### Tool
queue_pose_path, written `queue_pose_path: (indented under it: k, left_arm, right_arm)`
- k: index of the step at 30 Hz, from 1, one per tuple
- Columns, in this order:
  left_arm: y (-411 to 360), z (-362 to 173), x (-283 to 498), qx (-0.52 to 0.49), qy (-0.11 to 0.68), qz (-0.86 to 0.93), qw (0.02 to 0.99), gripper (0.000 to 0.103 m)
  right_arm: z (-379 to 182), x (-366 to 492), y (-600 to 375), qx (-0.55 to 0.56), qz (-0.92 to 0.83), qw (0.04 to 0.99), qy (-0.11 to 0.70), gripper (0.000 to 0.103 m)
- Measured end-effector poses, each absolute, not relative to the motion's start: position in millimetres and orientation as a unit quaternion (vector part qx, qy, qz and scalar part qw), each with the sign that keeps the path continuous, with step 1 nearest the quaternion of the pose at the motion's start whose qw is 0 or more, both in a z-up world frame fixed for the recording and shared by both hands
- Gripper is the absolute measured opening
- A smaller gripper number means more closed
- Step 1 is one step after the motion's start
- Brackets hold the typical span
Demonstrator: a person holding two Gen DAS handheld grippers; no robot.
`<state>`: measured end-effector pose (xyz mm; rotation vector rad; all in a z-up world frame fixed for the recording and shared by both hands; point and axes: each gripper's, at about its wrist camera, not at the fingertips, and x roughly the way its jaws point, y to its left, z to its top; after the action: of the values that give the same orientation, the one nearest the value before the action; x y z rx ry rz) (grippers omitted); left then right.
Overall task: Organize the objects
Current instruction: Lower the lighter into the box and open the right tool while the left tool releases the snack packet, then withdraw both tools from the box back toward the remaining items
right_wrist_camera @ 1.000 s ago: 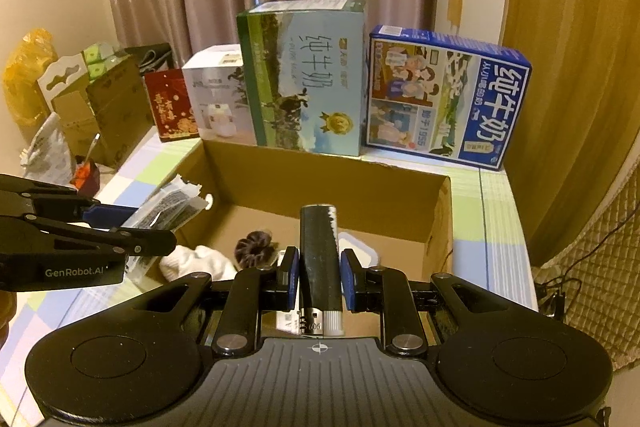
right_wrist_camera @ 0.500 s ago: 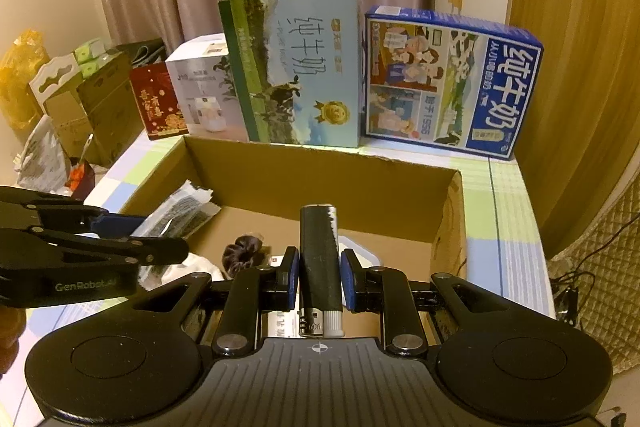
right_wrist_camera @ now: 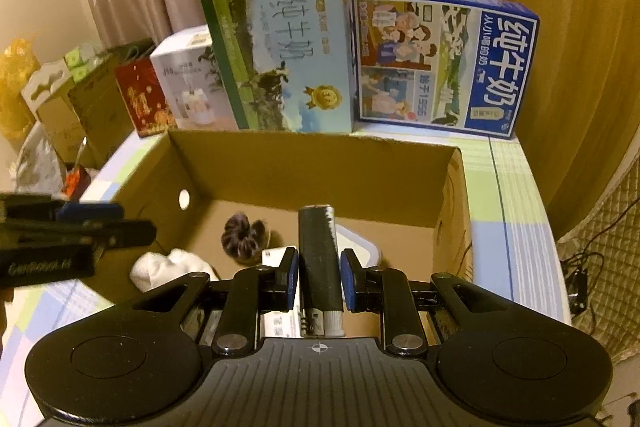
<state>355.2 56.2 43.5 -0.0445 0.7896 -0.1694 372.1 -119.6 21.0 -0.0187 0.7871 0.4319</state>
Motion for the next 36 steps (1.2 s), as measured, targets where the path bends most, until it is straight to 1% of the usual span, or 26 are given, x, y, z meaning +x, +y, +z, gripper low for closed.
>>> queue_pose_path:
  k: [1,2,3,5,7,8,11,13,17,18,19,23,26,28,36]
  left_arm:
    - [57.4,44.0,352.7,-0.024,0.384,-0.083,0.920,0.043]
    - [58.4,44.5,350.2,-0.026,0.383,-0.082,0.920,0.047]
    - [59.6,45.1,346.9,-0.028,0.383,-0.082,0.920,0.053]
    - [60.8,46.2,339.2,-0.030,0.382,-0.086,0.920,0.059]
    - [61.4,47.0,329.5,-0.028,0.381,-0.087,0.920,0.062]
    - [61.5,47.5,324.7,-0.027,0.379,-0.086,0.921,0.066]
    - [62.7,50.3,307.1,-0.025,0.374,-0.084,0.923,0.070]
    - [64.7,53.0,293.2,-0.032,0.371,-0.080,0.925,0.075]
    - [66.8,61.5,263.3,-0.043,0.362,-0.076,0.928,0.089]
    - [66.7,63.7,255.5,-0.043,0.359,-0.077,0.929,0.092]
    - [67.2,66.2,247.7,-0.045,0.357,-0.075,0.930,0.093]
    - [66.1,76.8,214.1,-0.045,0.351,-0.073,0.933,0.100]
    - [64.5,85.4,189.4,-0.046,0.347,-0.071,0.934,0.102]
    - [62.6,89.1,172.2,-0.043,0.347,-0.071,0.934,0.102]
    - [57.8,87.8,119.7,-0.046,0.349,-0.058,0.934,0.102]
  right_arm:
    - [21.6,372.6,-121.8,0.003,0.211,0.902,0.377,0.037]
    - [22.4,372.2,-125.7,0.019,0.213,0.903,0.374,0.048]
    - [23.9,370.7,-129.4,0.030,0.211,0.904,0.369,0.062]
    - [26.7,364.2,-134.3,0.030,0.210,0.908,0.361,0.063]
    - [29.7,355.5,-136.9,0.023,0.208,0.910,0.357,0.063]
    - [31.1,350.1,-138.7,0.019,0.209,0.911,0.354,0.063]
    - [36.2,331.2,-144.5,0.013,0.206,0.914,0.348,0.065]
    - [39.4,317.1,-148.6,0.015,0.201,0.915,0.350,0.069]
    - [44.2,284.8,-153.4,0.007,0.194,0.913,0.359,0.075]
    - [45.6,276.7,-154.6,0.005,0.193,0.913,0.360,0.080]
    - [47.0,267.0,-156.4,0.006,0.192,0.913,0.360,0.084]
    - [51.5,232.8,-162.4,0.002,0.188,0.913,0.361,0.090]
    - [55.5,207.2,-168.4,0.009,0.183,0.914,0.362,0.095]
    - [57.0,191.0,-169.8,0.009,0.182,0.914,0.364,0.101]
    - [53.4,136.0,-172.0,0.006,0.180,0.908,0.377,0.101]
